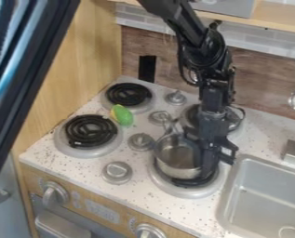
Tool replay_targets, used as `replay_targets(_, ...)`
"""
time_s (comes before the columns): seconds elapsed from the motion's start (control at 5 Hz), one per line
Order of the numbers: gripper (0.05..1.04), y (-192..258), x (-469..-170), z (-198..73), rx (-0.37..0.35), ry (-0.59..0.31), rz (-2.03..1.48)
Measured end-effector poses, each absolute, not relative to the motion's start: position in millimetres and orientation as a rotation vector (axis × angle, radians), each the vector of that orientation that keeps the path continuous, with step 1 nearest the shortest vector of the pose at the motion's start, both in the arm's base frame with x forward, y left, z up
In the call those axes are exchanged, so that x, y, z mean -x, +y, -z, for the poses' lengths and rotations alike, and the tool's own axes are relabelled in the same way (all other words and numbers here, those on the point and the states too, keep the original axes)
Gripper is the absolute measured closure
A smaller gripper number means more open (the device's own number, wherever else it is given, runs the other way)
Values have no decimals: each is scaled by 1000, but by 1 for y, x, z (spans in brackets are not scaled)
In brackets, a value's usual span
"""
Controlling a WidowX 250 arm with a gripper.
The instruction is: Switch pot to right burner
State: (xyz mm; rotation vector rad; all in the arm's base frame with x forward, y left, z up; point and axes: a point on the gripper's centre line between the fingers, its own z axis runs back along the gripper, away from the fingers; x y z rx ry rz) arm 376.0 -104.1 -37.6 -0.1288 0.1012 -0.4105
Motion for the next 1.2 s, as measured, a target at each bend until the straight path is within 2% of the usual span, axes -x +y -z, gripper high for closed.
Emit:
replay_targets(0.2, 555, -111, -376, 38, 120, 87, 434)
replay_targets(0.4, 227, -109, -373, 40, 116, 78, 437)
replay_targets(0.6, 62, -100, -385, 5, 87, -50, 401)
replay_targets(0.8, 76, -88, -395, -22, 20, -140, 332)
replay_targets(1.0, 84, -74, -400, -48, -37, -189, 238)
replay_targets(1.2, 84, -65, -401, -59, -26, -205, 177)
